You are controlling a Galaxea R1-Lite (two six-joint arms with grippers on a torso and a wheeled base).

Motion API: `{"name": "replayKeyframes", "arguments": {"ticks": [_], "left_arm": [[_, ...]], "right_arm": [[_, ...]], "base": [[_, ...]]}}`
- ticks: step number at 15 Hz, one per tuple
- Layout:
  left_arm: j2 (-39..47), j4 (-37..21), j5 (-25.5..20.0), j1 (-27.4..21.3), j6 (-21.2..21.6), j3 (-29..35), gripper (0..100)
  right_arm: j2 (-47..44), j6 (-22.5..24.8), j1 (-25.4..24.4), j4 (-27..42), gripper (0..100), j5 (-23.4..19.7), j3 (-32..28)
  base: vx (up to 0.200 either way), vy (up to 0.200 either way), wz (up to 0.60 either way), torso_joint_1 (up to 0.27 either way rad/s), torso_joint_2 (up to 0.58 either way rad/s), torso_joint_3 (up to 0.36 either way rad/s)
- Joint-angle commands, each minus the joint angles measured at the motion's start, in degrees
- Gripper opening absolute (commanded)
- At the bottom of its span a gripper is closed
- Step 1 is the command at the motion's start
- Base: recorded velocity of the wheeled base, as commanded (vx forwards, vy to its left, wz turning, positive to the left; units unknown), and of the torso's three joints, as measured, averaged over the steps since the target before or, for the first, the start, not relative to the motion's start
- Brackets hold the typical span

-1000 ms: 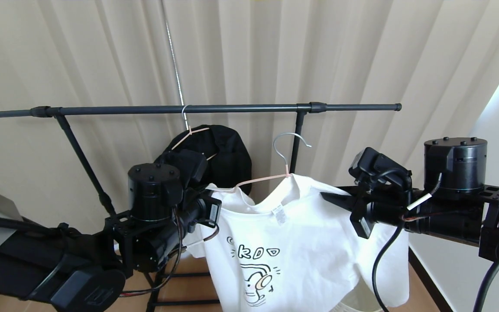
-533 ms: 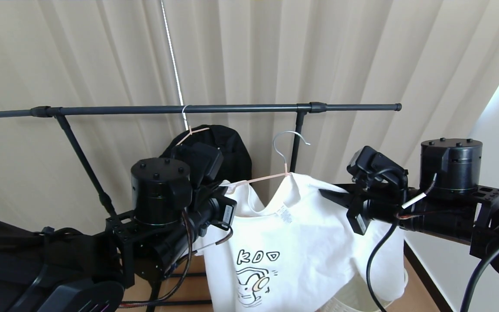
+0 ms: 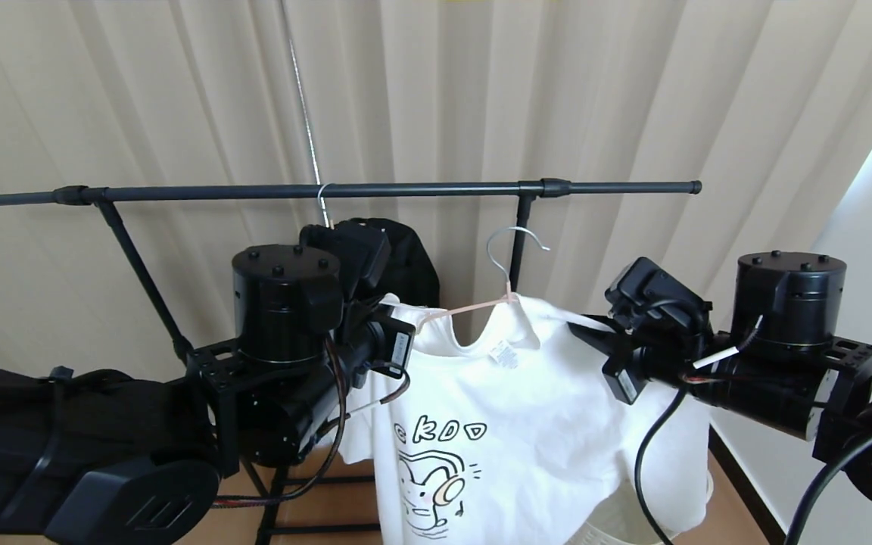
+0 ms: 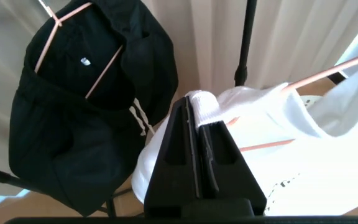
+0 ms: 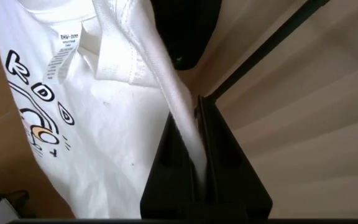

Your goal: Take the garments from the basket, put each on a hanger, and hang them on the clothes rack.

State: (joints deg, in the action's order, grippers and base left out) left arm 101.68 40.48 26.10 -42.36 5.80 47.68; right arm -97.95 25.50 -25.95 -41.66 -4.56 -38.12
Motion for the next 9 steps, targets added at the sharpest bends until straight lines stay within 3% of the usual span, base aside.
{"name": "replayKeyframes", "arguments": {"ticks": [1, 9], "left_arm": [[-1.84, -2.25, 0.0, -1.85, 0.0, 1.98, 0], [-1.84, -5.07, 0.0, -5.27, 0.0, 5.06, 0]], "right_arm": [[-1.98, -0.01, -1.73, -1.94, 0, 1.66, 1.12], [-6.37, -0.63, -6.48, -5.98, 0, 4.21, 1.91]], "base": [[0.0, 0.0, 0.0, 0.0, 0.0, 0.0], [0.0, 0.0, 0.0, 0.0, 0.0, 0.0]]}}
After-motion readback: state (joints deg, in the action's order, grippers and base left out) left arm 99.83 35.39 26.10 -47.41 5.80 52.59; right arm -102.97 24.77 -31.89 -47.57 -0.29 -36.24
